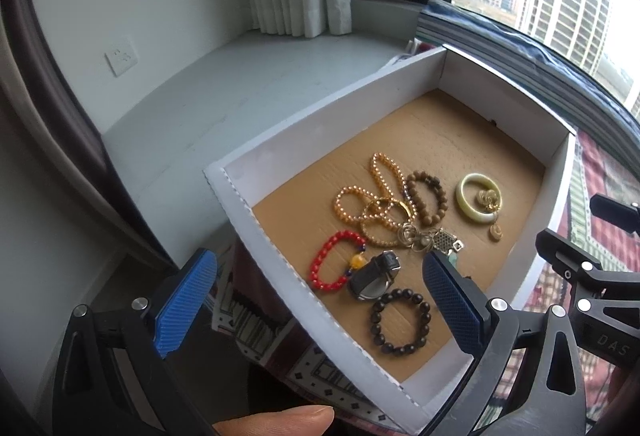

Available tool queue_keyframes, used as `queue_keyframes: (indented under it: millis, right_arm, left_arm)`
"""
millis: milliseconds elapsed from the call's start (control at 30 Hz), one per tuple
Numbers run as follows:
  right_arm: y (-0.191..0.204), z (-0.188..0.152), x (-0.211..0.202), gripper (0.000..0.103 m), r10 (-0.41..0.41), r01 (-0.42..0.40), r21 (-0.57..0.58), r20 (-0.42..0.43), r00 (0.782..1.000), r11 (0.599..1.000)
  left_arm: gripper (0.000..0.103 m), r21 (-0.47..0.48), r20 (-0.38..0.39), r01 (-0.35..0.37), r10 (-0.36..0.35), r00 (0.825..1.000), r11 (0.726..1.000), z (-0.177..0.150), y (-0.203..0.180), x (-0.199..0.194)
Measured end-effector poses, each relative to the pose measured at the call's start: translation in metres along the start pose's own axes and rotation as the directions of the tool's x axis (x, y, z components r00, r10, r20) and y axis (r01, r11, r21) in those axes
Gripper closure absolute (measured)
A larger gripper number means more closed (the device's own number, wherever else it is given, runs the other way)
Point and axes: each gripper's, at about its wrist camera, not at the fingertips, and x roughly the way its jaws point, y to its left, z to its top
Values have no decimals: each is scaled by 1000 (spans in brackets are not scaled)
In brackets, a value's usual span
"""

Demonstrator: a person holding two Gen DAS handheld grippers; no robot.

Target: Organize jewelry

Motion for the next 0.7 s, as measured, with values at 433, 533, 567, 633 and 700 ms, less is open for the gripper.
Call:
queue_keyframes:
  millis: [433, 533, 567, 633, 700]
  right_arm:
    - [2, 0, -5, 21, -12, 12, -16, 4, 1000, 1000]
    - [3, 0, -5, 21, -16, 16, -18, 3, 1000, 1000]
    - [3, 0, -5, 21, -18, 18, -19, 2, 1000, 1000]
    - [4, 0, -5, 21, -19, 19, -22, 0, 1000, 1000]
    - [5, 0, -5, 21, -16, 16, -24, -1, 1000, 1000]
  left_arm:
    - [1, -10, -2, -3, 3, 1000, 1000, 0, 0, 3]
    - [1, -15, 2, 3, -3, 1000, 1000, 0, 0, 2]
    - [1, -17, 3, 3, -3, 1000, 1000, -1, 1, 1]
    - [1, -21, 4, 2, -2, 1000, 1000, -1, 1, 1]
    - [1, -24, 7, 2, -1, 1000, 1000, 0, 3, 0]
